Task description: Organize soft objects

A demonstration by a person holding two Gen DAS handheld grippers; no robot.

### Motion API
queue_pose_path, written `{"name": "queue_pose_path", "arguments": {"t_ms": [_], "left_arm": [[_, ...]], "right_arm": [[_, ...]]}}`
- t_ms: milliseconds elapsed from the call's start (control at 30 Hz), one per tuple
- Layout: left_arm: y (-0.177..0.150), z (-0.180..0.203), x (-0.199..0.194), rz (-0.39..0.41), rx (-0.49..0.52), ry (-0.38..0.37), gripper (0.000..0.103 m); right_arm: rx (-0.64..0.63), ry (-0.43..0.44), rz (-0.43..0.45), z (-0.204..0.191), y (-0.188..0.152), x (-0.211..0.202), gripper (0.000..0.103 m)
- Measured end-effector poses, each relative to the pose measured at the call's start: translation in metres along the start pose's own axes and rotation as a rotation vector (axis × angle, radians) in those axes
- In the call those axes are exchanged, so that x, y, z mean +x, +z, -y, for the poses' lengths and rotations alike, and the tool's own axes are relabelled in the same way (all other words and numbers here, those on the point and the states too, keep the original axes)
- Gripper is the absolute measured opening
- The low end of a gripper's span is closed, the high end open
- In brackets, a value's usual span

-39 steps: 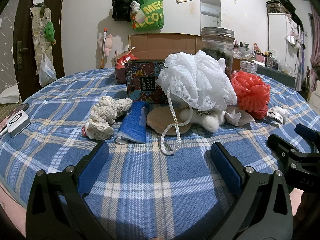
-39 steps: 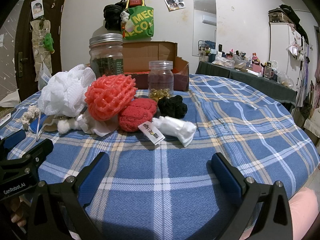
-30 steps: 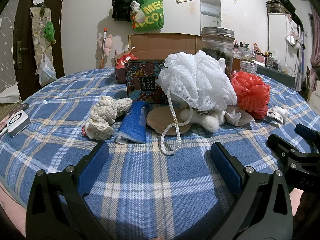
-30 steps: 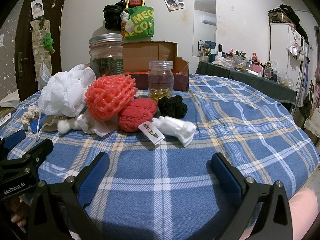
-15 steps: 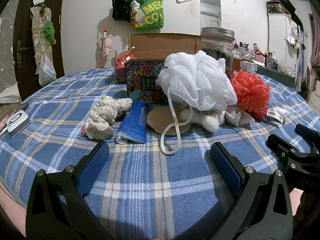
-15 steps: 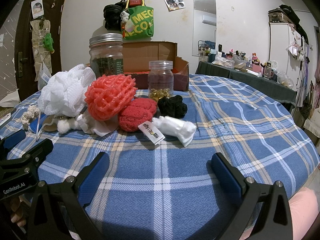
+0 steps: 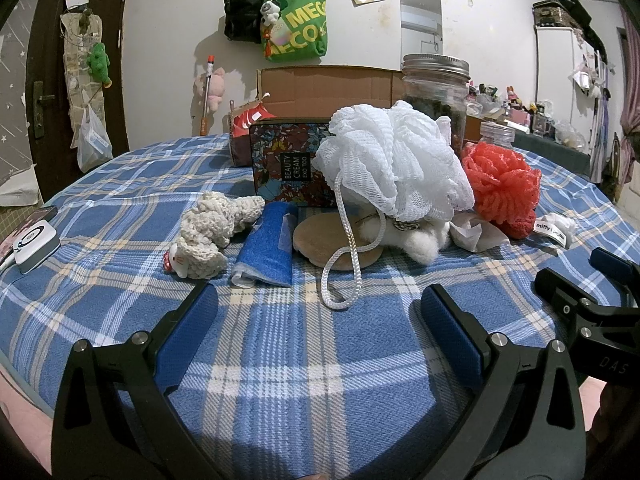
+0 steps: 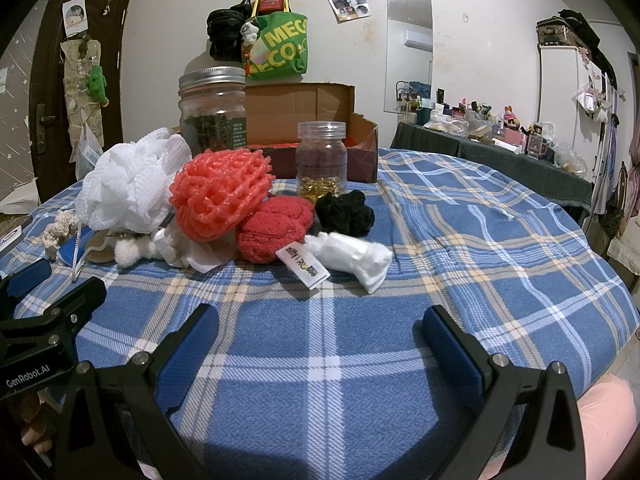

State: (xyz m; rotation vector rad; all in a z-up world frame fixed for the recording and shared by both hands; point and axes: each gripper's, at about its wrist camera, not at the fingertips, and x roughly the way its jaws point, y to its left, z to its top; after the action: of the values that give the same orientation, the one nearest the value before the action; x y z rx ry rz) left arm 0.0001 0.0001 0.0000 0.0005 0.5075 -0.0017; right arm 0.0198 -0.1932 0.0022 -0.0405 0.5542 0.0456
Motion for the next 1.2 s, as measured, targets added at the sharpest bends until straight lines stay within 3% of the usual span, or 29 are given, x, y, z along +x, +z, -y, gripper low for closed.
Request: {"name": "queue_pose_path", "arguments": {"t_ms": [967,1200], "left_arm": [[0.004,-0.001,-0.002,-0.005,-0.01,-0.028,0.103],[0.029,-0.007,-0.015,0.066,0.004,-0.039,0.103]], "right_arm": [[0.0,0.007,-0.006,-0.001,-0.001,-0.001,0.103],[0.051,0.07,0.012,0.012,0.018,-0.01,0.103]]}}
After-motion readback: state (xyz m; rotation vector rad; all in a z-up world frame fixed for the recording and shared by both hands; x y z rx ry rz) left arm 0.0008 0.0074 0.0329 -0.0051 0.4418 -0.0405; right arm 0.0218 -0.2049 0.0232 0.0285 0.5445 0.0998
